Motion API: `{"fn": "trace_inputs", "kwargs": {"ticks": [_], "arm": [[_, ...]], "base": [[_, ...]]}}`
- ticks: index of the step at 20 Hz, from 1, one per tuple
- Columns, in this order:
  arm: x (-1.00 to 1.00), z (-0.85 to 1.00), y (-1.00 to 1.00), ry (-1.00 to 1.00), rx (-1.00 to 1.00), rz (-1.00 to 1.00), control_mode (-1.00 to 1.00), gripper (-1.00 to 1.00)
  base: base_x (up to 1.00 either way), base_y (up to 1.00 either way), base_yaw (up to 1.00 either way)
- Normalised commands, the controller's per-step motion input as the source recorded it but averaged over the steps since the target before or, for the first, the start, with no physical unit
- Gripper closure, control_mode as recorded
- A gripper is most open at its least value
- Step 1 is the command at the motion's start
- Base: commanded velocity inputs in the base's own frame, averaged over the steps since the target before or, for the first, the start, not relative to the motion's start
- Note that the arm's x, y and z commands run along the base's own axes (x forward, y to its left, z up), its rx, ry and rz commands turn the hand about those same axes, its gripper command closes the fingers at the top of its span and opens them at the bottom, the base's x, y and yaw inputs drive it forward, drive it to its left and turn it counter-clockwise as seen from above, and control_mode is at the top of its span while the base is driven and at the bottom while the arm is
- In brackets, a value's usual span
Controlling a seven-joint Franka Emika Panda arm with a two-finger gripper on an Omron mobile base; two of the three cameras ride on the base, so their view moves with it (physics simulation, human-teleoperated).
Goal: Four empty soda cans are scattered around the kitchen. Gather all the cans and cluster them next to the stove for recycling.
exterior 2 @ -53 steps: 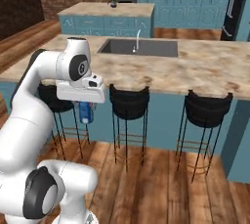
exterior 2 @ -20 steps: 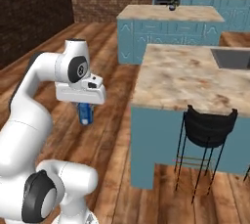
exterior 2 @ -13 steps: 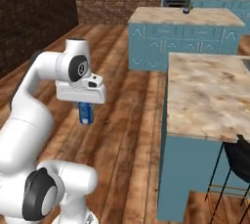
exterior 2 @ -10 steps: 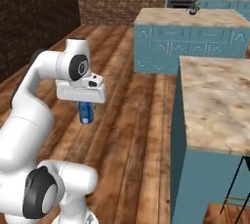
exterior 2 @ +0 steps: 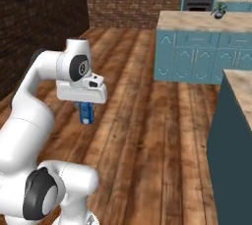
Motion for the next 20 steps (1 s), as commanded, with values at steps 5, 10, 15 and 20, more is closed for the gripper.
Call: {"fn": "trace_inputs", "kwargs": {"ticks": [5,10,15,20], "arm": [[0.0,0.0,0.0,0.0,0.0,0.0,1.0,1.0],[0.0,0.0,0.0,0.0,0.0,0.0,1.0,1.0],[0.0,0.0,0.0,0.0,0.0,0.0,1.0,1.0],[0.0,0.0,0.0,0.0,0.0,0.0,1.0,1.0]], "base": [[0.97,1.0,0.0],[1.0,1.0,0.0],[1.0,1.0,0.0],[1.0,1.0,0.0]]}}
